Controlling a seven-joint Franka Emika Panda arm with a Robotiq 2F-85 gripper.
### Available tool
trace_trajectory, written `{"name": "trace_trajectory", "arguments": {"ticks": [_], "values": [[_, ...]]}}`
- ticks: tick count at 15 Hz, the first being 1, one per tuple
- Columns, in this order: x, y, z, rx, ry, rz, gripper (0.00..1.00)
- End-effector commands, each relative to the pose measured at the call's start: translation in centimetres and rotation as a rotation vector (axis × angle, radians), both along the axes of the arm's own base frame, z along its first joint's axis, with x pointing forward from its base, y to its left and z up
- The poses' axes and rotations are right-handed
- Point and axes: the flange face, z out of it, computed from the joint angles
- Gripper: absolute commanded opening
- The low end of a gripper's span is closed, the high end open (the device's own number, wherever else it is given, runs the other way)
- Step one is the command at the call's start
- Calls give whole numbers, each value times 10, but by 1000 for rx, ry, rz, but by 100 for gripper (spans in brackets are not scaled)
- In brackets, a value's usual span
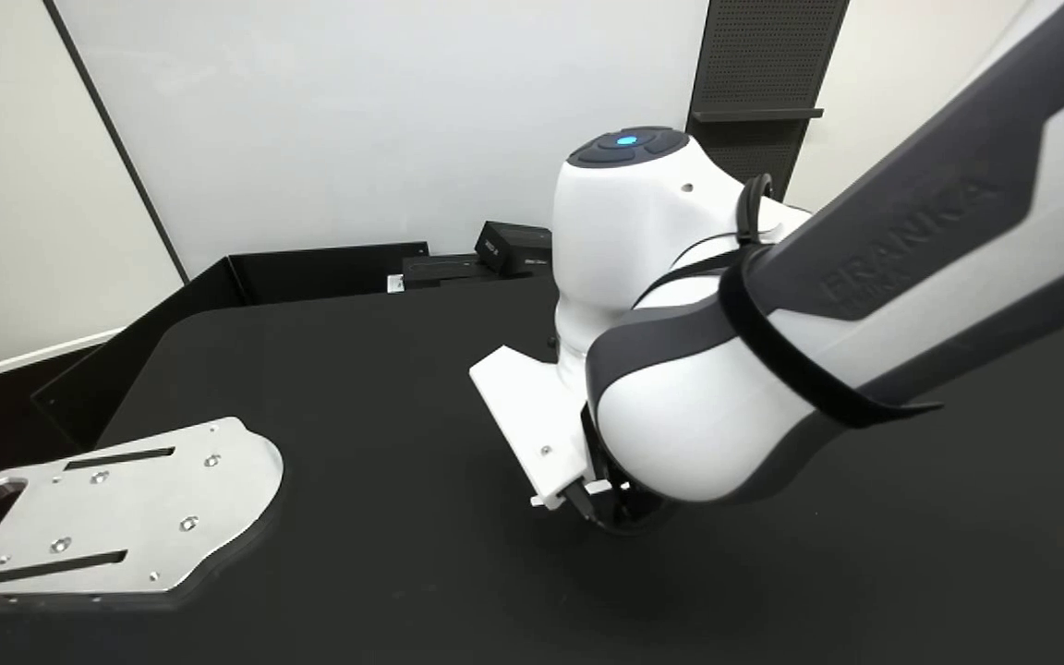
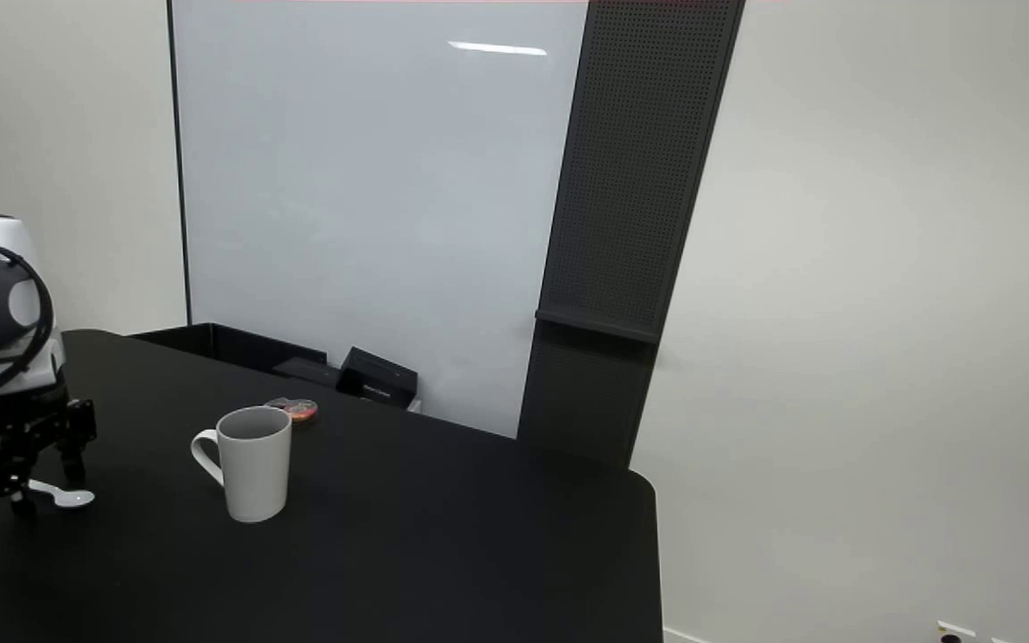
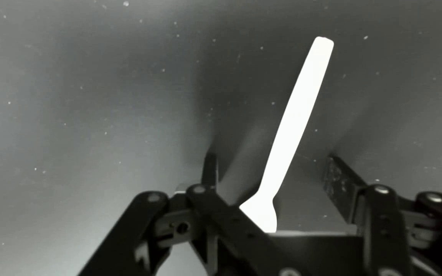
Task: Put the spoon in the cup
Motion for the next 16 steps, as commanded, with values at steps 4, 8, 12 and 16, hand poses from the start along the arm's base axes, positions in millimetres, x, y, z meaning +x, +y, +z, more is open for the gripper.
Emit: {"name": "trace_trajectory", "arguments": {"ticks": [4, 8, 12, 16], "values": [[9, 4, 2, 5, -11, -22, 21], [9, 3, 2, -18, 13, -20, 0], [14, -2, 19, -122, 9, 39, 3], [22, -9, 42, -259, -15, 96, 3]]}}
